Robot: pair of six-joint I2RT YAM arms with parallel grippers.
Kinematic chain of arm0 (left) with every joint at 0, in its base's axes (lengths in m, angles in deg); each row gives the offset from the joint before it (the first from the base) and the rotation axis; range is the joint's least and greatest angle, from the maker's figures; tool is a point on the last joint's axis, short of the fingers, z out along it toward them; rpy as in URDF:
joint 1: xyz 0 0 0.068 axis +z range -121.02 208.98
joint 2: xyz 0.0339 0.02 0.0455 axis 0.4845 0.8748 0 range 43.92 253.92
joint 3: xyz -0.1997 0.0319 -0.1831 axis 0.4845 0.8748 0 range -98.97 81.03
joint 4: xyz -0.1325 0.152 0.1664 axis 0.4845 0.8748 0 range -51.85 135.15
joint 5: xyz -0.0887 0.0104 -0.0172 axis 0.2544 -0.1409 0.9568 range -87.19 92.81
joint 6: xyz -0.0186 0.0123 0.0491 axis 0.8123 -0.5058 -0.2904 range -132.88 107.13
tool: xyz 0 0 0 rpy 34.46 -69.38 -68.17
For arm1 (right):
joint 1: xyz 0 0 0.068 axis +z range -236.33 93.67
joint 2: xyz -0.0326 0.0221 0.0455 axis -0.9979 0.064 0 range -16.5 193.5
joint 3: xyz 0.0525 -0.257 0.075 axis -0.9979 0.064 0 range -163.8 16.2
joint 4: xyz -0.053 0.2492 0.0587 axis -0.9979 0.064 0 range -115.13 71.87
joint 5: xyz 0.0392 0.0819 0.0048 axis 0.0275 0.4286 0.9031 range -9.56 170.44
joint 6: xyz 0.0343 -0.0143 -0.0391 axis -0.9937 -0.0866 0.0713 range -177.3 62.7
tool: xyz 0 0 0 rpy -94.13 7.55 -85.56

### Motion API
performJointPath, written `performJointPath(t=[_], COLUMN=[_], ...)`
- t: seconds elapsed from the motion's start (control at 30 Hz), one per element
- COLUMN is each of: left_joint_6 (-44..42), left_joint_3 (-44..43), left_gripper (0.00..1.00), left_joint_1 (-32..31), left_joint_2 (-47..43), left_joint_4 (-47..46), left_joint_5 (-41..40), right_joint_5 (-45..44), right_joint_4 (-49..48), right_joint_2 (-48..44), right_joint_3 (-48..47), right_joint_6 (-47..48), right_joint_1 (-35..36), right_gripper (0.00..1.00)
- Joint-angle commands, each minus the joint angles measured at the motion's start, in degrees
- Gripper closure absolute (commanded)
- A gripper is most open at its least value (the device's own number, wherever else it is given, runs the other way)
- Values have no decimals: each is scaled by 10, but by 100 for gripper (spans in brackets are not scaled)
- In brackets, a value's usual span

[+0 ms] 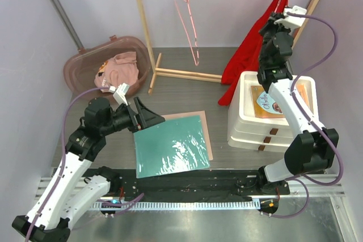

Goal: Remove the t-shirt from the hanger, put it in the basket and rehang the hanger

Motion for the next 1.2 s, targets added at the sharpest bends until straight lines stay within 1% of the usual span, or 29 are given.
performJointPath(t=[0.0,0.07,0.47,0.73,0.9,1.0,1.17], left_joint_6=[-2,-2,-4,-4,-5,-6,-5], left_joint_3=[-21,-20,-27,-27,-28,-24,-20], left_gripper=[14,14,14,14,14,14,14], left_joint_1=[-3,-3,-2,-3,-3,-3,-3], left_joint_2=[-12,-11,-1,2,0,0,-3], left_joint_4=[15,17,19,23,26,26,25], left_joint_5=[-7,-8,-8,-8,-9,-9,-8], right_joint_5=[26,32,27,24,29,25,21], right_joint_4=[-115,-140,-198,-200,-204,-208,-235], right_joint_2=[-1,3,41,54,44,26,-10], right_joint_3=[7,5,-35,-73,-79,-66,0], right_joint_6=[45,51,80,80,85,92,86], right_joint_1=[5,6,8,9,17,23,29], right_gripper=[99,99,99,99,99,99,99])
